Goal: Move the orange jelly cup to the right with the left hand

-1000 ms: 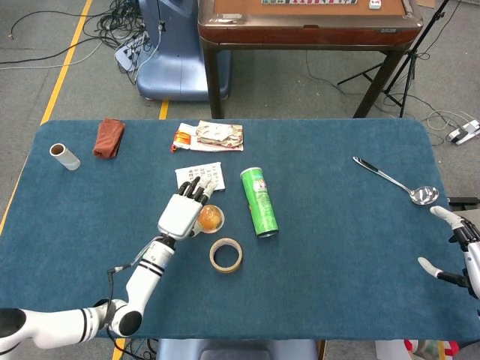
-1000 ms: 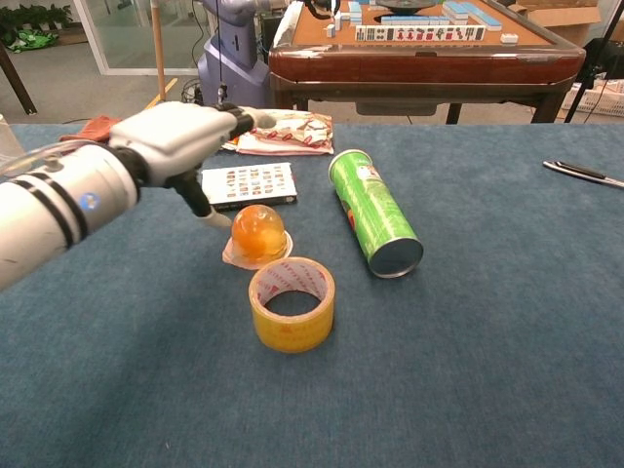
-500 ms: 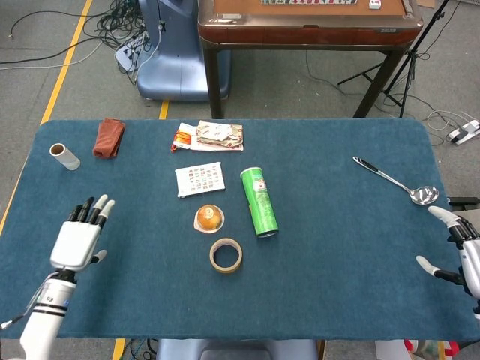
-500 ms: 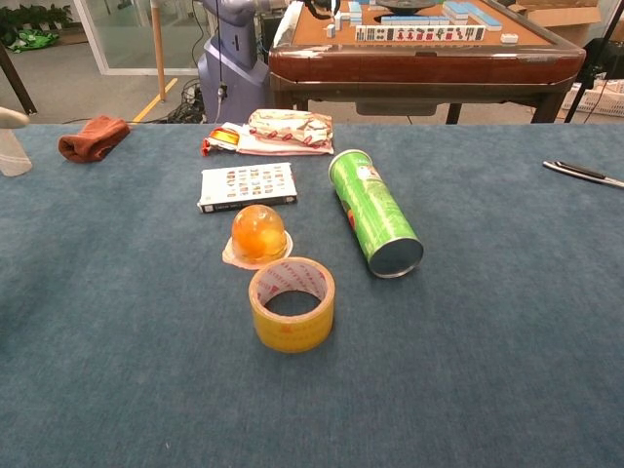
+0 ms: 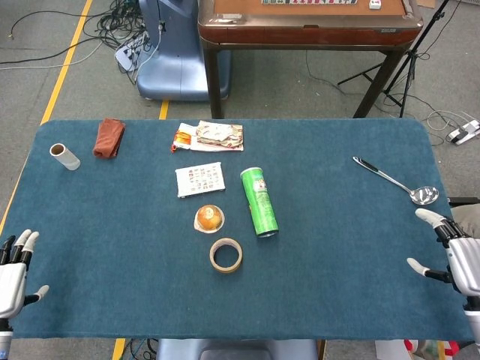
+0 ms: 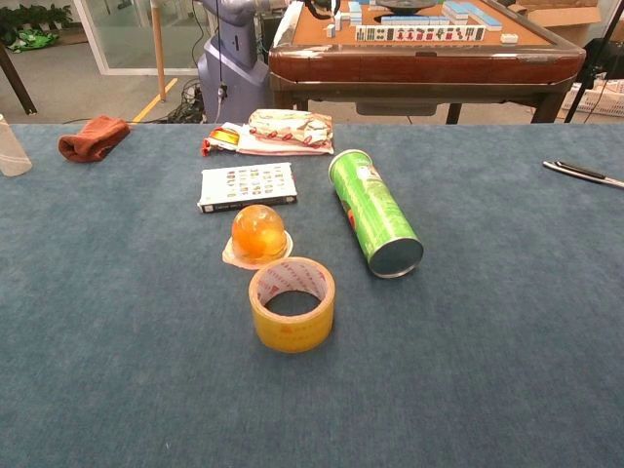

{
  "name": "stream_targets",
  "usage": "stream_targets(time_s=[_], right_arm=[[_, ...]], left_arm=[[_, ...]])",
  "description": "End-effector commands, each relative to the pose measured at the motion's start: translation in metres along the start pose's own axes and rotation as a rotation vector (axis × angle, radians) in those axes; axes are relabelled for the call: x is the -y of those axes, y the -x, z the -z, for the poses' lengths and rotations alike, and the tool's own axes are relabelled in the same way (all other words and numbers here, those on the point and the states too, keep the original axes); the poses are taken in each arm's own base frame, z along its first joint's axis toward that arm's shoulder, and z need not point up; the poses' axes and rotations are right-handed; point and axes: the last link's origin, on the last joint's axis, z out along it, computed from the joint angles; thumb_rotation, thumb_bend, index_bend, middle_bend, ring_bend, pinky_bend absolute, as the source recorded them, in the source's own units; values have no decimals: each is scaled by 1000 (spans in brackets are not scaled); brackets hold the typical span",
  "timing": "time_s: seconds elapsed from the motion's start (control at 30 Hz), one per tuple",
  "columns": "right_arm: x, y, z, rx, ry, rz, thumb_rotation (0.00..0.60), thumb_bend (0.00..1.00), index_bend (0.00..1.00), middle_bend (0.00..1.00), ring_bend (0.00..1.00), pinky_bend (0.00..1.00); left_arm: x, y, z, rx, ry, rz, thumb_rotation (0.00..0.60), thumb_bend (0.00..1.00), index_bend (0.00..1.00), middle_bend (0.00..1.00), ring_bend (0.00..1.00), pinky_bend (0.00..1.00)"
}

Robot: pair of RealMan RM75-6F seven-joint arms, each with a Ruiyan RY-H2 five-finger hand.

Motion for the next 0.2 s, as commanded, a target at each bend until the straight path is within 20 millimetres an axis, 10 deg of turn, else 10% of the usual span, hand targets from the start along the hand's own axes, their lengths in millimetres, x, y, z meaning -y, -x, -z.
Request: stream_targets(time_s=[0.03, 0.2], right_arm=[[-2, 0, -2, 2, 7, -1, 600, 0, 204, 224, 185, 464], [-3, -2, -2, -13, 15, -10, 600, 0, 204, 225, 185, 464]], left_arm=[[4, 4, 0, 20, -7, 9, 600, 0, 16, 0, 0, 164], [-6, 14, 1, 48, 34, -10, 600, 0, 16, 0, 0, 164]])
